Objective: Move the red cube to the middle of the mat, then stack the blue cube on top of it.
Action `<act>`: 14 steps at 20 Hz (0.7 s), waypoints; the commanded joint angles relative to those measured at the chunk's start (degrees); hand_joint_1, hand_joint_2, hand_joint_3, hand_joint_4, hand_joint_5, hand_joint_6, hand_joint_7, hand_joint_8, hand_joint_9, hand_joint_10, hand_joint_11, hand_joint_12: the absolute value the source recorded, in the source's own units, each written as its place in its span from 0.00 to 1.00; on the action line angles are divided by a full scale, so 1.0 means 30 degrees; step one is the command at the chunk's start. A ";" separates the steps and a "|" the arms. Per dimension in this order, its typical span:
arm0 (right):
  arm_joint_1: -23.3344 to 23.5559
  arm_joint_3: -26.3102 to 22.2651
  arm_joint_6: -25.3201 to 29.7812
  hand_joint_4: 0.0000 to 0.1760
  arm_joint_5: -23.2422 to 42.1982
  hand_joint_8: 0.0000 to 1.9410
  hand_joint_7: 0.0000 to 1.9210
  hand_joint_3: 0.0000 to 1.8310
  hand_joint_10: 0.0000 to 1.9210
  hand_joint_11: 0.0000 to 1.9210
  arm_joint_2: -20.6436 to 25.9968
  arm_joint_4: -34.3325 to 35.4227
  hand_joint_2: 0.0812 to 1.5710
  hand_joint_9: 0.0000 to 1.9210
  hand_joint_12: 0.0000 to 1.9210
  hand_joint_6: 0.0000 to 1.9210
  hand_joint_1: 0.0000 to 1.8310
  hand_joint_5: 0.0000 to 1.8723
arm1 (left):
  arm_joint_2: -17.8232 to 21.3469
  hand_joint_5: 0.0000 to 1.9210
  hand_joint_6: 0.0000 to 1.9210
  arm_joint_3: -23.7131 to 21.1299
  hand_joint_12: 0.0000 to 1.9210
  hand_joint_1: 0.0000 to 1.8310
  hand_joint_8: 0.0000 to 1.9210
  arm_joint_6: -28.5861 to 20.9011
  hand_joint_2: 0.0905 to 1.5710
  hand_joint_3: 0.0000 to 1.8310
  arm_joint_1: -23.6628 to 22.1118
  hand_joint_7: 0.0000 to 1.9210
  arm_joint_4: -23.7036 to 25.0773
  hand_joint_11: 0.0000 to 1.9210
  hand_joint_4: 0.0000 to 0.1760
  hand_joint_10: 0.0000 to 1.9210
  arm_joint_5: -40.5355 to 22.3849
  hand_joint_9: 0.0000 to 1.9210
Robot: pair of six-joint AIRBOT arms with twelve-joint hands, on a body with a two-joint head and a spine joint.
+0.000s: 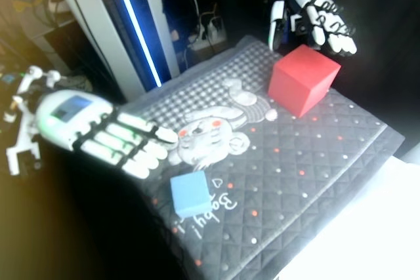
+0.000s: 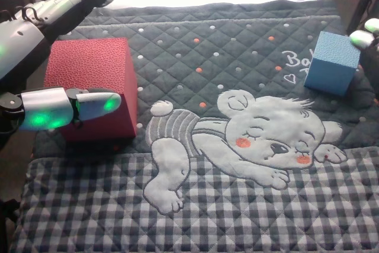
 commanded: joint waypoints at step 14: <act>0.0061 0.0064 -0.0053 0.00 0.2340 0.00 0.00 0.01 0.00 0.00 -0.0198 0.0153 0.73 0.00 0.00 0.00 0.31 0.00 | -0.1793 0.00 0.00 0.1490 0.00 0.39 0.00 0.0894 0.53 0.00 -0.0822 0.00 -0.2006 0.00 0.00 0.00 0.1533 0.00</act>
